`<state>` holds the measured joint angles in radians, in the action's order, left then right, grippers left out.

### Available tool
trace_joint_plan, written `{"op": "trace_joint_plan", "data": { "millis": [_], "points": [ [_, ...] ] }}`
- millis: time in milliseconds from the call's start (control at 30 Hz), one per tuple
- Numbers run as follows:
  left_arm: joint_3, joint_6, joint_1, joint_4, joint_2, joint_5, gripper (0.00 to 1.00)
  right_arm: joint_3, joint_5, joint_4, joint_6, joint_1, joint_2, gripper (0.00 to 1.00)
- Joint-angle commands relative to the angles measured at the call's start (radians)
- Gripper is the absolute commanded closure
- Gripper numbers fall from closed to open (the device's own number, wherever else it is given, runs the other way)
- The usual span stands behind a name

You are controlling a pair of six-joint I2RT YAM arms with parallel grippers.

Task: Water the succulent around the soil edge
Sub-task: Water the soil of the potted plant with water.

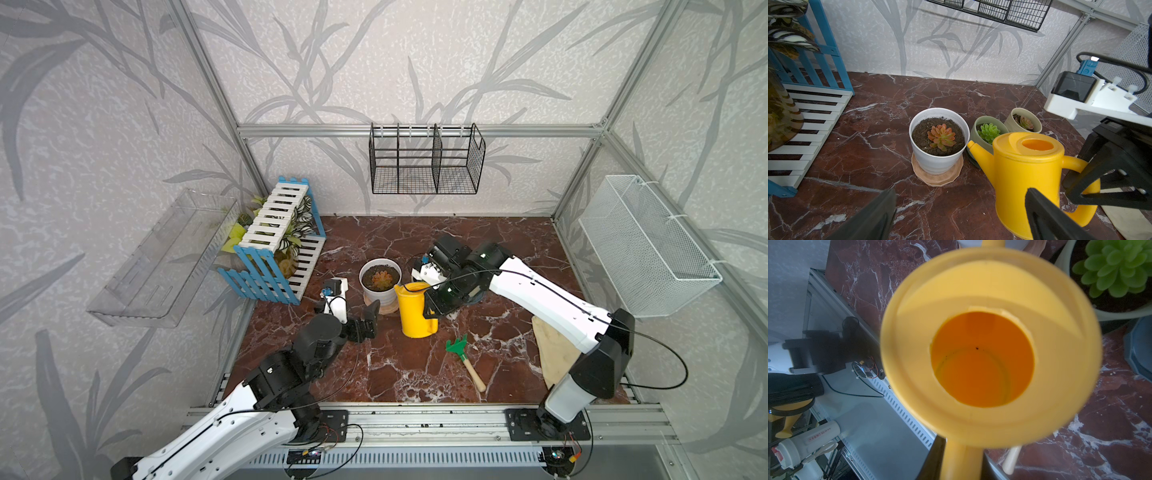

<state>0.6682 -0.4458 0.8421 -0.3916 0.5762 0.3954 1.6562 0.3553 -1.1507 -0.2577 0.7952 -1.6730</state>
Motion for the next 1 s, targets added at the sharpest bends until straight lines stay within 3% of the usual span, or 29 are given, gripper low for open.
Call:
{"op": "trace_joint_plan", "data": {
  "millis": [0,567,967],
  "points": [
    [0.002,0.007,-0.004,-0.007,0.001,0.014,0.0,0.021,0.028,0.005,0.021,0.016,0.025,1.0],
    [0.001,0.004,-0.004,-0.014,-0.007,0.017,0.0,0.1,0.078,0.077,0.015,0.074,-0.088,1.0],
    [0.001,0.004,-0.004,-0.013,-0.003,0.021,0.0,0.014,0.019,0.112,-0.002,0.027,-0.005,1.0]
  ]
}}
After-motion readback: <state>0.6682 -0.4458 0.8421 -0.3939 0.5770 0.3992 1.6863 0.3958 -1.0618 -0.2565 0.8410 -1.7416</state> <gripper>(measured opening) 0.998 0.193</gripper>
